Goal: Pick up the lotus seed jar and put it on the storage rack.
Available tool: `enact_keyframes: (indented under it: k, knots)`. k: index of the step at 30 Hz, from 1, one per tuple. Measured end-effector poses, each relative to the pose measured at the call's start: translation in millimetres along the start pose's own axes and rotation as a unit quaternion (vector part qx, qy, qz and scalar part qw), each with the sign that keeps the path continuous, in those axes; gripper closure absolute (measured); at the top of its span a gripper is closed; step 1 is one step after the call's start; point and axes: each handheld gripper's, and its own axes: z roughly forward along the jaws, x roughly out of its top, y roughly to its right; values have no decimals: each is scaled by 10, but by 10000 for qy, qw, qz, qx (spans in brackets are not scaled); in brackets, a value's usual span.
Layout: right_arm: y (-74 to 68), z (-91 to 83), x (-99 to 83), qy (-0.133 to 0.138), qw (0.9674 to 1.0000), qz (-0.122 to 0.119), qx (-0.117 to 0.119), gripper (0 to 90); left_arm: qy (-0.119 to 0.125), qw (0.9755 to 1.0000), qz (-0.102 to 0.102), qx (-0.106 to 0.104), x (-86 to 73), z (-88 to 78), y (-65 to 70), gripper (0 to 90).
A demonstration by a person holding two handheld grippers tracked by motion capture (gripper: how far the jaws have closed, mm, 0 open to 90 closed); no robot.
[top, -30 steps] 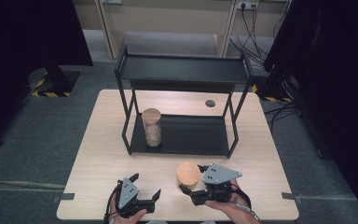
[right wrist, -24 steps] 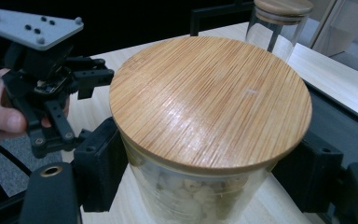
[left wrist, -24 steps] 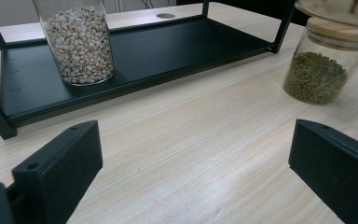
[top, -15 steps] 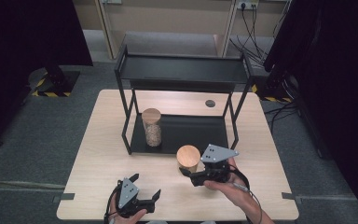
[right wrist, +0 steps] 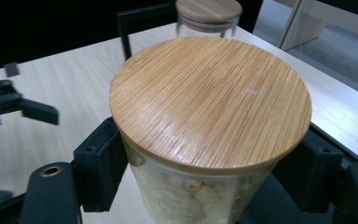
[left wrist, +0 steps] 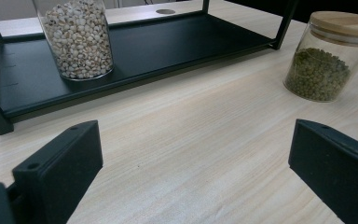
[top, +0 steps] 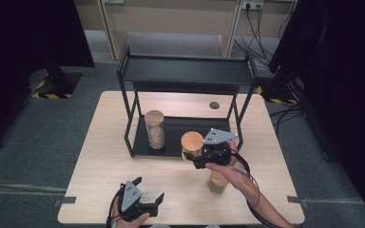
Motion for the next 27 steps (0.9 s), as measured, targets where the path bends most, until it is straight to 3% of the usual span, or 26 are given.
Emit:
enact_keyframes:
  k: [9, 27]
  knots:
    - [186, 214, 13, -24, 9997, 231, -98, 254, -7, 10000, -4, -8, 3, -2, -6, 23]
    - [351, 634, 105, -117, 9997, 231, -50, 254, 12, 10000, -12, -22, -4, -2, -5, 23]
